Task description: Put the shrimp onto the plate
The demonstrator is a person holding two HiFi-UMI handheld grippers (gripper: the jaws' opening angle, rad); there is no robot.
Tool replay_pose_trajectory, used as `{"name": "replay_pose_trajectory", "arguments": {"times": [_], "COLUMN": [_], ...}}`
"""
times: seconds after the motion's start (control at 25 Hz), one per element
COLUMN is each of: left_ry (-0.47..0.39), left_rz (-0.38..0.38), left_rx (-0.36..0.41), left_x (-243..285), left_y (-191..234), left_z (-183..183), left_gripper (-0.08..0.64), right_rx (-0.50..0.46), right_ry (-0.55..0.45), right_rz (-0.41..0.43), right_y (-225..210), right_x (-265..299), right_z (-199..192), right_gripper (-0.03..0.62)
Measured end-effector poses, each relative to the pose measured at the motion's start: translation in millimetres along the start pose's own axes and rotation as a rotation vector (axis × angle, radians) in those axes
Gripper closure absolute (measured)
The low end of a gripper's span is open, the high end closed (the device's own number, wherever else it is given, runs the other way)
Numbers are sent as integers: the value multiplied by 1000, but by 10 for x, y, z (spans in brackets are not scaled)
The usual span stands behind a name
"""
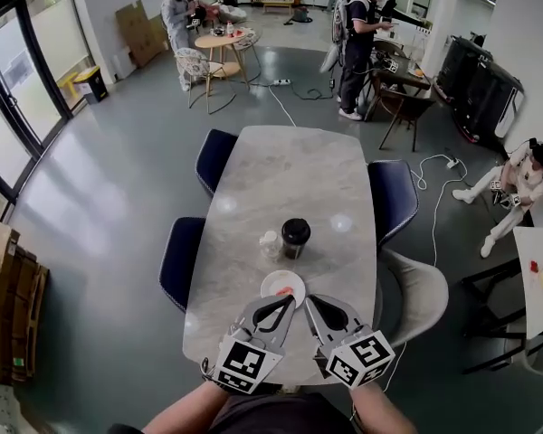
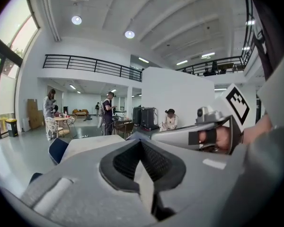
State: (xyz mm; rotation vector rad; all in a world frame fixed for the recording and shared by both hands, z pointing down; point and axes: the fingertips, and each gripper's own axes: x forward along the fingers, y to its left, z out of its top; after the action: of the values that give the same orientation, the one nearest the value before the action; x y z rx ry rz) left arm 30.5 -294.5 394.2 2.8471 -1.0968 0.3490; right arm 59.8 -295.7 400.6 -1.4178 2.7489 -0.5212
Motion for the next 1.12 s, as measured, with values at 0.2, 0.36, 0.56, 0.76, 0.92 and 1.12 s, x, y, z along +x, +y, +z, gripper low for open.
{"name": "replay_pose_trajectory", "arguments": {"times": [0.2, 0.36, 0.56, 0.76, 0.92, 1.12], "left_ry": [-55, -75, -89, -90, -90, -99], "left_rz": [9, 11, 40, 37, 31, 34], "left_rx": [-39, -78, -95, -87, -76, -71], "left_x": [-87, -180, -252, -294, -320, -326], "left_y": [-11, -19, 14, -61, -112, -142], "left_z": [236, 294, 342, 340, 348, 366], "left_gripper": [552, 552, 552, 552, 552, 552], "right_rx": [-34, -56, -68, -88, -107, -106], "right_ry": [-40, -51, -61, -64, -68, -62], "right_rz": [24, 33, 33, 32, 36, 35], "right_y": [144, 228, 233, 284, 353, 342], "right_x": [-32, -82, -161, -195, -203, -228], "right_z": [255, 312, 383, 387, 414, 382], "right_gripper": [591, 591, 591, 591, 591, 591]}}
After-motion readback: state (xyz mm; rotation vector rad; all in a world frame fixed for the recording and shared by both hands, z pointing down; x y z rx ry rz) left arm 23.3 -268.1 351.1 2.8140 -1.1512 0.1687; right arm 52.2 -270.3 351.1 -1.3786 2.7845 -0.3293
